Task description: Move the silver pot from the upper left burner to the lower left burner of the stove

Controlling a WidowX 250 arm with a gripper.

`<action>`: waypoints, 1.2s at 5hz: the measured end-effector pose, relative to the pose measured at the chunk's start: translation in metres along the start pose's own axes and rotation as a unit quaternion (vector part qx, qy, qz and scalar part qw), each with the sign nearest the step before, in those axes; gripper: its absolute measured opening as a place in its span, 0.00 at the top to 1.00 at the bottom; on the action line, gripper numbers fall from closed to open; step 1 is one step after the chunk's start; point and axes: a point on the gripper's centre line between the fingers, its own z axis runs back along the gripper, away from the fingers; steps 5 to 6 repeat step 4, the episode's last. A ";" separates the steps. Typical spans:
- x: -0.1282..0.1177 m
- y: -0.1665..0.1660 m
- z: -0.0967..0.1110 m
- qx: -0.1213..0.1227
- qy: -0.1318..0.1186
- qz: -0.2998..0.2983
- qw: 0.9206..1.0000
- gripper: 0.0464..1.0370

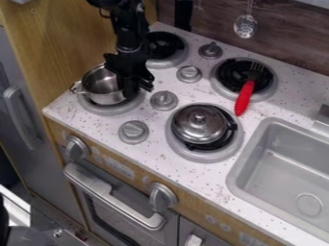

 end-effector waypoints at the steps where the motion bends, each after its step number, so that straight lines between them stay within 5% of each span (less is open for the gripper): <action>1: 0.011 0.002 0.001 -0.009 -0.017 0.000 1.000 0.96; 2: 0.019 -0.004 0.005 -0.010 -0.015 -0.013 1.000 0.80; 4: 0.021 -0.039 0.063 -0.044 -0.012 -0.010 0.999 0.21; 6: 0.021 -0.039 0.063 -0.044 -0.012 -0.010 0.999 0.21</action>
